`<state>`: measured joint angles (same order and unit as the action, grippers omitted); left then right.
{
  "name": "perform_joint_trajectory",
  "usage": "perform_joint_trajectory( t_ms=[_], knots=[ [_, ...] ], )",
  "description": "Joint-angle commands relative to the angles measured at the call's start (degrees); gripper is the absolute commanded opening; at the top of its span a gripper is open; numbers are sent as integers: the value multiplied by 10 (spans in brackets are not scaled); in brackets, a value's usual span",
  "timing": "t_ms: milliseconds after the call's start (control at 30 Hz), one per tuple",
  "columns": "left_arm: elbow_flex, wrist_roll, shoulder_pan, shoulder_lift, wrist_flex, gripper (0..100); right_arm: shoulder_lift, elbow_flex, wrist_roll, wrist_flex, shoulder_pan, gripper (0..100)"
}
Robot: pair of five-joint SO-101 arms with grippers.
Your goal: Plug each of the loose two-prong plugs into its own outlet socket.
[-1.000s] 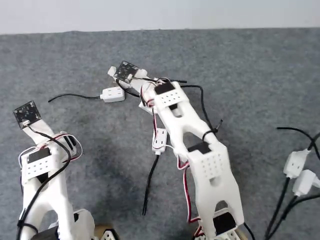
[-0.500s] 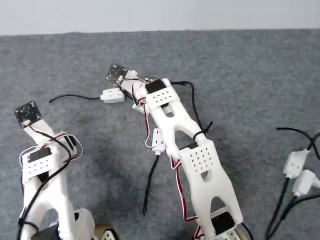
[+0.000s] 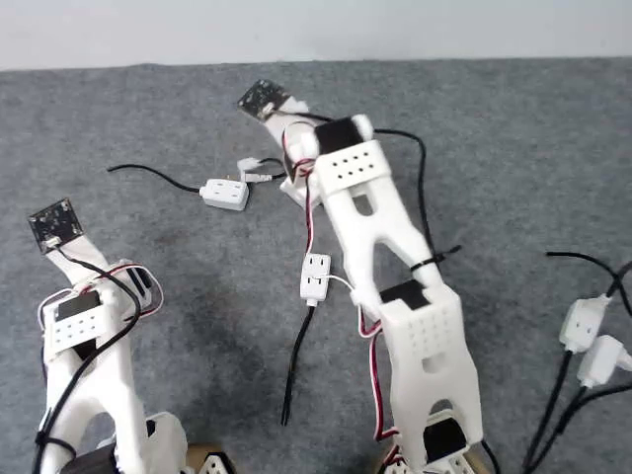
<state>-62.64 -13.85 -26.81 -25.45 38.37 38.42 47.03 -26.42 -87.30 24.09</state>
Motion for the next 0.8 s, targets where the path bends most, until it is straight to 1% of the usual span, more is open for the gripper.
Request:
perform_joint_trajectory(
  t_ms=[0, 300, 367, 633, 700, 767],
  knots=[
    [13, 5, -2, 0, -13, 170, -89, 23, 23, -56, -7, 8],
    [13, 5, -2, 0, -13, 170, -254, 22, 41, -153, -9, 8],
    [13, 5, -2, 0, -13, 170, -298, 2, 42, -160, -11, 8],
    [13, 6, -2, 0, -13, 170, -499, -211, 46, -152, -64, 8],
    [13, 6, -1, 0, -13, 170, -526, -269, 47, -130, -64, 9],
    [13, 6, -1, 0, -13, 170, -534, -329, 47, -86, -56, 12]
  ],
)
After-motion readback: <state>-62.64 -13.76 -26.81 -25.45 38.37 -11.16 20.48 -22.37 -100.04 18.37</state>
